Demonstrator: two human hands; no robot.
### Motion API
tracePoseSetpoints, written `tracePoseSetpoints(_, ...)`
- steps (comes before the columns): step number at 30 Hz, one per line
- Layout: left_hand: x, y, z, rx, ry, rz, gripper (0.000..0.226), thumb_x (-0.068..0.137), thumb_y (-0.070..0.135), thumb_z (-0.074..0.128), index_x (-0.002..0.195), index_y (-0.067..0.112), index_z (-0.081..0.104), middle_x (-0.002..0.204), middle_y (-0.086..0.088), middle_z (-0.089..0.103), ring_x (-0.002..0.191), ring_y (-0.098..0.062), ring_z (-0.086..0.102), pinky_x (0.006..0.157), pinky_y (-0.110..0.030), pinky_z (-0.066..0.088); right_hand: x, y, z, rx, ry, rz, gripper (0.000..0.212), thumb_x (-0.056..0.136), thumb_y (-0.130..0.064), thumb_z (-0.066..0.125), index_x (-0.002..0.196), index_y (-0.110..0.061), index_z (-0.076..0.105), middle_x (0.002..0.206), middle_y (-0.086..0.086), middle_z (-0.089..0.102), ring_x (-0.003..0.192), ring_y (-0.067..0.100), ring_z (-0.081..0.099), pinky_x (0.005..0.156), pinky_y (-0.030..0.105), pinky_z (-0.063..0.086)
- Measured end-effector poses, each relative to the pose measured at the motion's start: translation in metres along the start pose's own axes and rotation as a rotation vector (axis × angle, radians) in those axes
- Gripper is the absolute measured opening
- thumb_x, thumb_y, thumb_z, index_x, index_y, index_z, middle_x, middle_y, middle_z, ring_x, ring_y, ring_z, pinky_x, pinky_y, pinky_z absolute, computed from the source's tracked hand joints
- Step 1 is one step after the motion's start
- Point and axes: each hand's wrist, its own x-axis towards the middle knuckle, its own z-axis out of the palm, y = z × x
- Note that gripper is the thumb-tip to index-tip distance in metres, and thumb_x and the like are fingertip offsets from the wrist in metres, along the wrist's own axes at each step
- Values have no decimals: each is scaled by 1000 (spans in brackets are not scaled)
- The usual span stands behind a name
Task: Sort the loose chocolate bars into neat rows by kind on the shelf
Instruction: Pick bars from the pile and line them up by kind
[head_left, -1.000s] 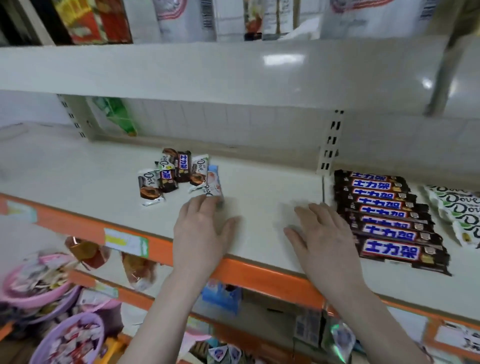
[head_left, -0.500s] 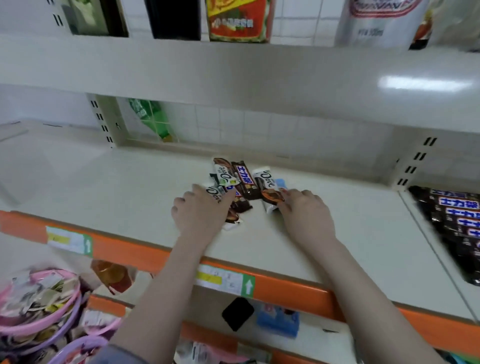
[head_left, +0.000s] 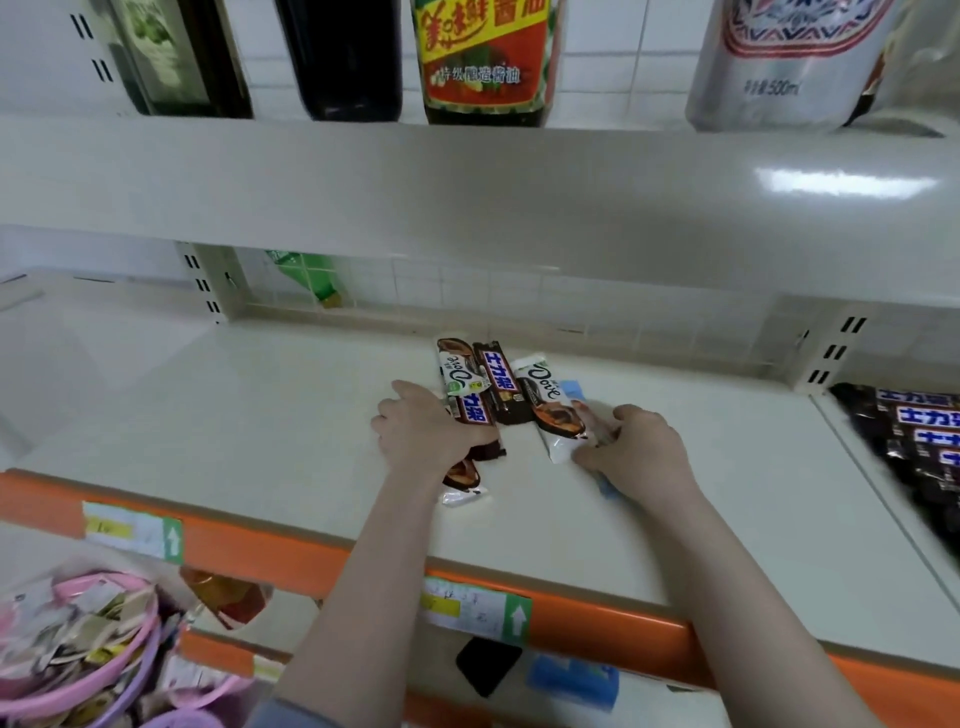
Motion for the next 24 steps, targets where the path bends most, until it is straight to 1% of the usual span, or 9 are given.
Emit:
tracePoseSetpoints(3,-1,-4,-5,-63,-25,9,96,61,38,82,132,3,28,129,-19,40,121,-34,37,94,-36,36,-1,2,-5,41,-30,-6,19,66,-20,66,70,-5,54,63,10,59,79,32,57,58,28,33)
tracePoseSetpoints(6,-3,-3,0,-197,24,23,85,59,30,84,123,6,34,122,-18,46,113,-35,45,93,-40,43,-2,-2,-4,96,-17,-33,27,66,-19,66,89,-6,61,81,13,64,85,32,58,63,28,36)
tracePoseSetpoints(9,-10,6,11,-91,86,50,108,59,47,81,139,4,21,126,-21,43,116,-35,41,96,-38,36,-4,-5,-1,126,-4,-48,37,71,-20,66,105,-11,55,95,9,60,87,27,54,67,27,36)
tracePoseSetpoints(10,-13,10,14,-5,95,60,116,60,52,79,143,5,14,129,-21,41,118,-34,38,98,-37,33,-4,-5,-1,128,-1,-52,37,72,-21,65,106,-12,54,93,7,58,86,26,53,68,27,36)
tracePoseSetpoints(12,-14,17,16,96,94,64,118,61,53,77,145,9,7,130,-21,38,119,-34,36,98,-36,31,-5,-4,-2,120,12,-65,34,75,-23,63,106,-12,53,88,3,56,87,27,54,68,28,36)
tracePoseSetpoints(16,-9,20,5,36,7,23,94,64,31,77,136,11,21,128,-20,37,119,-35,35,92,-37,37,-6,-1,-2,99,16,-90,35,75,-25,63,107,-13,53,85,1,53,83,24,51,67,28,35)
tracePoseSetpoints(20,-14,-1,-20,12,-135,40,114,52,15,71,146,19,7,129,-19,39,119,-36,41,94,-39,44,-7,0,-3,84,30,-113,32,80,-30,60,106,-13,53,87,4,57,88,29,55,66,29,36)
tracePoseSetpoints(22,-21,-12,-38,-50,-189,54,113,49,14,66,147,21,9,119,-13,50,107,-29,53,85,-36,50,-7,1,-2,77,50,-127,30,83,-35,57,103,-13,53,89,7,61,89,31,57,66,30,37)
tracePoseSetpoints(24,-26,-17,-50,-79,-207,74,92,58,18,64,140,17,23,100,-9,59,91,-25,59,74,-32,48,-6,1,-1,70,64,-136,29,86,-39,53,99,-13,52,86,6,61,85,31,57,64,31,38)
